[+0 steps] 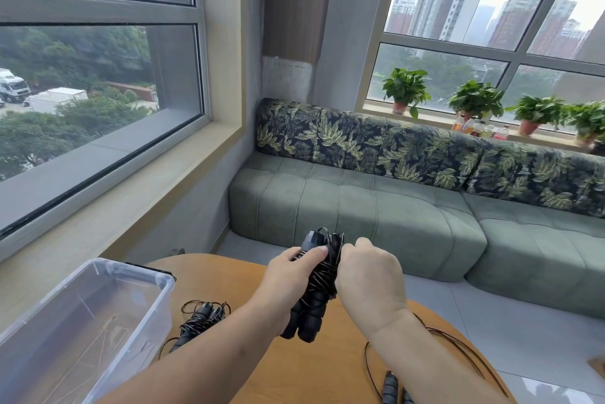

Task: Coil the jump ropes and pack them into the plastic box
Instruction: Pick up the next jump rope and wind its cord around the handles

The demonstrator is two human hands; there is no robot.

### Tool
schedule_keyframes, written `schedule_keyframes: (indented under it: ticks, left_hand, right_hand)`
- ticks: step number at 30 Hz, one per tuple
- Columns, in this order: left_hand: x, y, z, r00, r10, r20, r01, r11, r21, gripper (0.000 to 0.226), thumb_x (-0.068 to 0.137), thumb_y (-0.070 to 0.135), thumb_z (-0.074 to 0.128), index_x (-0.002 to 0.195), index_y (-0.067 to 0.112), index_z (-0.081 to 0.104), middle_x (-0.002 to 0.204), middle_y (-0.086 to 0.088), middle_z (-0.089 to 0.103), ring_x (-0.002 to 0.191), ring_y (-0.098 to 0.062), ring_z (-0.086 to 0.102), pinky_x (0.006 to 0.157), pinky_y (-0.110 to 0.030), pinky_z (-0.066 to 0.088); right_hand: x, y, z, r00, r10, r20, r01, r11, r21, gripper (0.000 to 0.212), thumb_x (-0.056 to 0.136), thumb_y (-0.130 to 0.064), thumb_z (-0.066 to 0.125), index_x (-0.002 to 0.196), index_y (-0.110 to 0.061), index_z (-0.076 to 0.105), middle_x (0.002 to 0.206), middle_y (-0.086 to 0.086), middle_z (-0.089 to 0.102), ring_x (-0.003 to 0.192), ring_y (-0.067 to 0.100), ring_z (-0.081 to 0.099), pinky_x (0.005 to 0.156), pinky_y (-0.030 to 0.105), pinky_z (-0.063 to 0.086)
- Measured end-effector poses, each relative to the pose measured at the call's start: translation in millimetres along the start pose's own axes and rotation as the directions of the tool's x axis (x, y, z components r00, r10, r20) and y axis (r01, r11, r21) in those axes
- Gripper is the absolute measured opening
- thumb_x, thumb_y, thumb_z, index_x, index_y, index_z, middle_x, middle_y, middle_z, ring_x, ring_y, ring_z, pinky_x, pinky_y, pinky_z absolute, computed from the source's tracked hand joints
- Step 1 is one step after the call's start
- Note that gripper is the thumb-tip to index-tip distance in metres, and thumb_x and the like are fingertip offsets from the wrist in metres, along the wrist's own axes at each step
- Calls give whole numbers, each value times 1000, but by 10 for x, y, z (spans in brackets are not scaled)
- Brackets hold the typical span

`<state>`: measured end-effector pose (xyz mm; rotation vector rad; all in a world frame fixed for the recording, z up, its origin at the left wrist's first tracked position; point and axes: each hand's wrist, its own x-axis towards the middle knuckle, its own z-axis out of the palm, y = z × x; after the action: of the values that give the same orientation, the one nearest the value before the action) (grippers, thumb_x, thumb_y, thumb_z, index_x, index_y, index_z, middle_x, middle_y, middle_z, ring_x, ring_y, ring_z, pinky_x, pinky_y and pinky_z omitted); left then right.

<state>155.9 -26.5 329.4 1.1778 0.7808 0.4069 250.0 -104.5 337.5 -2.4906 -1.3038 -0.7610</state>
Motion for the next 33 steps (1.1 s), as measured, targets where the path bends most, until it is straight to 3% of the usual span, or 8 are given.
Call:
schedule_keyframes:
  ticks: [8,17,20,23,26,28,30,33]
  left_hand:
    - [-47,8,4,1000,-3,7,4,999,-36,40,84,35,76,97,0,65,70,-13,70,53,-27,64,53,-31,52]
    - [-99,0,11,1000,31,2,-32,999,27,36,84,34,77,99,3,66,81,-18,74,59,-28,69,54,-31,56]
    - [-92,-20,14,999,48,-8,-48,998,39,35,85,39,73,98,8,67,84,-17,75,63,-28,71,59,-34,57]
    - [-60,11,-9,995,100,5,-100,990,104,36,86,42,71,103,11,63,84,-14,76,68,-28,73,62,-36,58]
    - [-24,71,-44,987,150,55,-158,965,208,44,81,53,72,106,19,59,83,-2,76,76,-22,74,78,-41,60]
    - [-20,103,-60,981,175,87,-192,941,277,49,78,58,73,106,22,57,78,9,74,75,-10,72,78,-34,59]
    - [-35,136,-59,974,202,105,-226,915,335,46,80,53,74,107,21,56,69,17,71,65,2,68,62,-15,53]
    - [-53,177,-73,967,237,93,-255,883,395,47,77,52,77,105,22,56,70,16,69,61,6,64,53,-9,45]
  right_hand:
    - [-42,-18,15,997,30,72,-36,995,90,74,18,1,84,53,-24,24,42,2,38,22,22,37,43,15,4]
    - [-70,-15,-25,998,17,67,-24,994,106,75,18,0,86,53,-24,24,57,-3,15,22,22,35,52,16,-9]
    - [-53,22,-43,997,1,76,-10,993,120,66,22,0,86,48,-24,30,58,-4,17,29,21,18,49,17,-9]
    - [-96,121,-22,998,-16,55,5,980,199,41,47,1,83,54,-14,46,62,-5,23,40,20,20,37,22,11]
    - [-122,173,-25,997,33,72,-60,906,419,9,88,-4,56,88,-12,60,77,-2,45,63,28,52,56,37,43]
    - [-147,157,-94,995,38,93,-81,845,529,30,92,-3,49,118,-14,59,92,0,57,83,26,58,71,31,45]
    - [-163,150,-160,994,52,99,-99,810,578,52,90,-4,47,139,-22,42,97,-1,63,86,24,60,75,32,46]
    - [-178,143,-216,994,49,103,-103,762,639,35,93,-20,42,126,-29,36,85,-3,66,73,20,61,68,37,48]
